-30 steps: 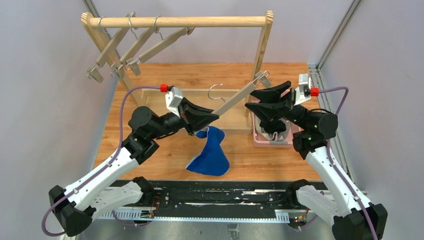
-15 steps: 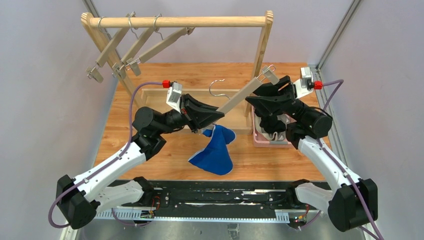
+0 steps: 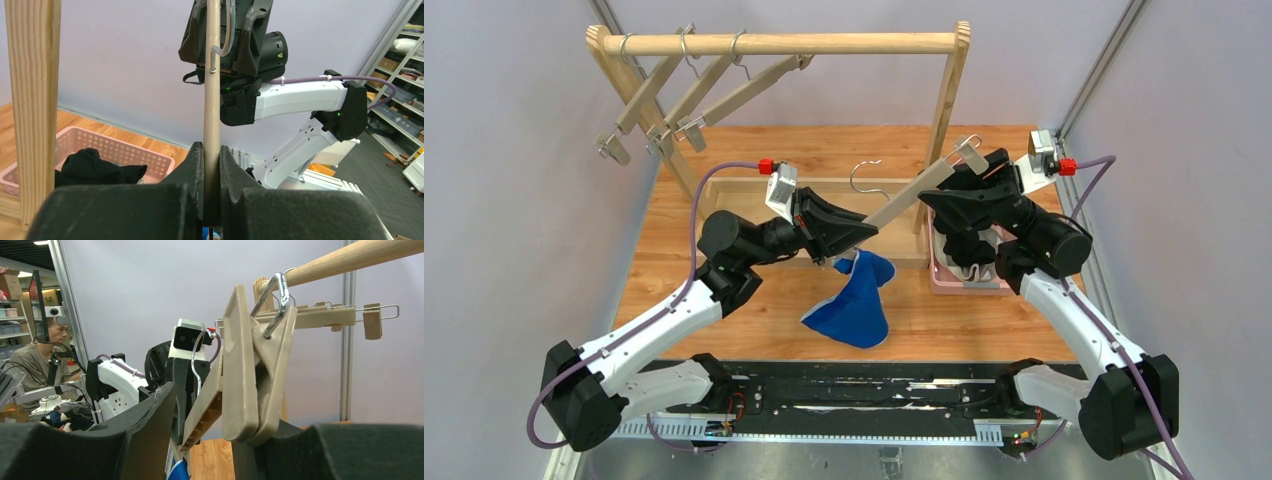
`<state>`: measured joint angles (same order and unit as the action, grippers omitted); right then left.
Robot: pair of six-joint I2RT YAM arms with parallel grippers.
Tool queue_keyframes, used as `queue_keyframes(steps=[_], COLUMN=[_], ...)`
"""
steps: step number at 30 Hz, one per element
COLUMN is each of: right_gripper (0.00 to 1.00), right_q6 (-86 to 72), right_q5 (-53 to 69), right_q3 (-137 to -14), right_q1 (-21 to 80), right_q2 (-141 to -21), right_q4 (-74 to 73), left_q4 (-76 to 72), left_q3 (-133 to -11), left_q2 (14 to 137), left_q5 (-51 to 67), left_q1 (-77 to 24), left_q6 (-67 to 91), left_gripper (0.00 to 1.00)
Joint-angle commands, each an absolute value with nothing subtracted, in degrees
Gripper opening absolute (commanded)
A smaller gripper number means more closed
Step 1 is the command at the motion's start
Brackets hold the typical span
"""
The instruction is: Remove the underwear clipped to the hanger
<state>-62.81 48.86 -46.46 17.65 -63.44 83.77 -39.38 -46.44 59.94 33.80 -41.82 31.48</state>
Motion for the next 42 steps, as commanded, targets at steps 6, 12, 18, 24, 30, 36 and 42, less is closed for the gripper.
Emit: queue_keyframes(steps=[6, 12, 18, 24, 30, 36, 42], right_gripper=[0.36, 0.28, 0.01, 0.15, 0.01, 0.01, 0.01], right_q6=[-63.84, -63.56, -63.91, -63.69, -62.9, -61.6, -61.31], right_q5=[49.15, 48.81, 48.97, 48.64, 49.3, 48.34, 47.99], right_q3=[-48.5, -48.87, -49.12, -48.18, -48.59, -47.91, -48.07], right_q1=[19.21, 20.1, 20.39, 20.48, 20.47, 20.48, 20.48], right_q2=[-64.71, -65.43, -66.12, -66.16, -65.84, -64.4, -63.55], right_q4=[87.1, 87.17, 87.01, 87.14, 87.1, 87.06, 87.01], left_q4=[-41.57, -41.57, -41.57, -41.58, -41.57, -39.32, -36.09], left_q3=[-47.93, -48.51, -48.85, -49.67, -49.49, -48.72, -45.79], left_q2=[60.15, 61.08, 61.21, 60.77, 60.86, 59.89, 56.72], left_q5=[34.01, 33.57, 32.63, 32.07, 32.03, 32.44, 31.27], left_q1=[-42.79, -43.41, -43.76, -43.86, -43.94, -43.94, -43.95], left_q6=[30.26, 29.89, 29.29, 28.73, 28.95, 27.78, 24.58], left_gripper=[0.0, 0.0, 0.0, 0.0, 0.0, 0.11, 0.43])
